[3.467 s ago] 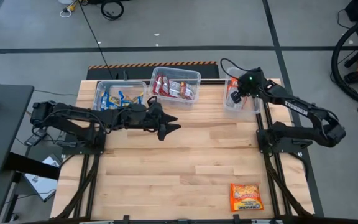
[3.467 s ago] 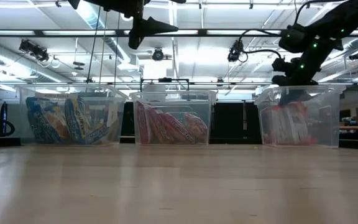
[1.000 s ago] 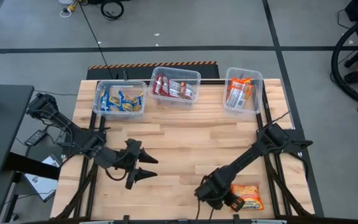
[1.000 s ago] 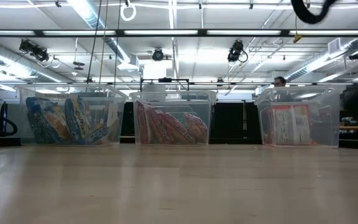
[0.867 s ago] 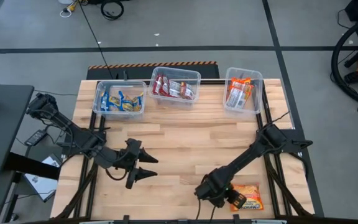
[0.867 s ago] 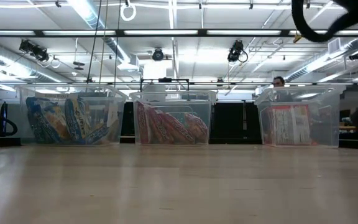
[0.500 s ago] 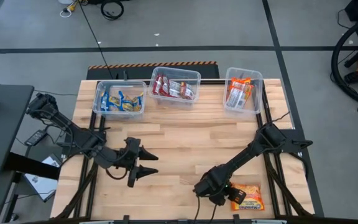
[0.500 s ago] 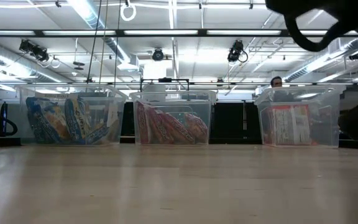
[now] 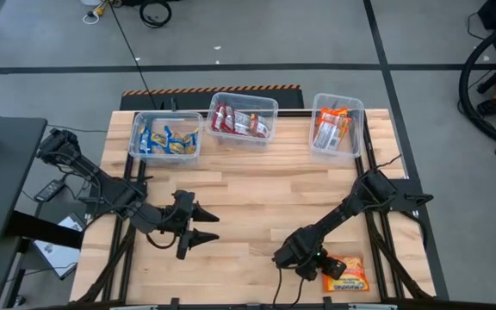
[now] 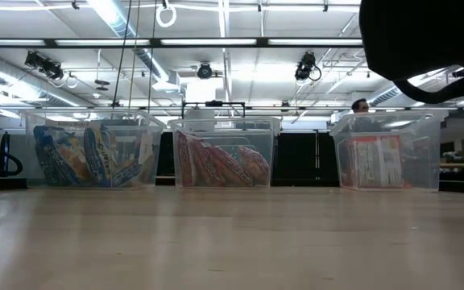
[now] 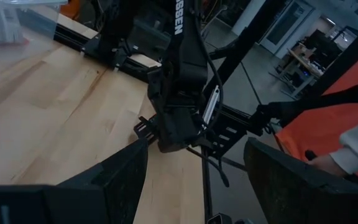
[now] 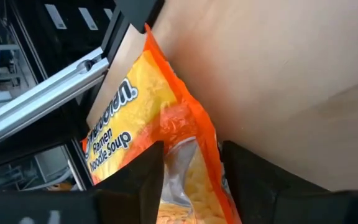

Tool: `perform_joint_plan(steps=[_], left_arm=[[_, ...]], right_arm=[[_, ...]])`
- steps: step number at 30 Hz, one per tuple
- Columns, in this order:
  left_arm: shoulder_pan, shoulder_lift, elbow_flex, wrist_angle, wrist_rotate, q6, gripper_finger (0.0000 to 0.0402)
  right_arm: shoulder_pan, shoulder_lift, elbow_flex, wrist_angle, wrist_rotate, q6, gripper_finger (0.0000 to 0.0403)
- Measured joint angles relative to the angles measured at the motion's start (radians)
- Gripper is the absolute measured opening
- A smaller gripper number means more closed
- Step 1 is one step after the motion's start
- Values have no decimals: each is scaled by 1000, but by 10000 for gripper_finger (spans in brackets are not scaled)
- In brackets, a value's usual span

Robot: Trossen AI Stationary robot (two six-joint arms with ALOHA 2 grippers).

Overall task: Sort Maruchan noodles
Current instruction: Put the right orange noodle pack into the right transparent bin

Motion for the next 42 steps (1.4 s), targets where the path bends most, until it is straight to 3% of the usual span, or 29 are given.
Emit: perform_joint_plan(steps=[9, 16, 24, 29, 35, 42], left_arm=[[0, 0, 0, 0, 0, 0, 270], [-1, -28, 0, -8, 30, 11, 270], [0, -113, 0, -20, 31, 86, 270], [0, -157, 0, -23, 29, 137, 270], [19, -186, 0, -20, 17, 157, 270], [104, -190, 0, -23, 16, 183, 270]], right_arm=[[12, -1, -13, 52, 27, 45, 111], [17, -7, -8, 44, 49, 178, 18], [11, -119, 69, -98, 179, 300, 8], [-16, -314, 64, -124, 425, 493, 8], [-74, -611, 64, -233, 866, 775, 8], [-195, -974, 65, -534, 1373, 1127, 7]])
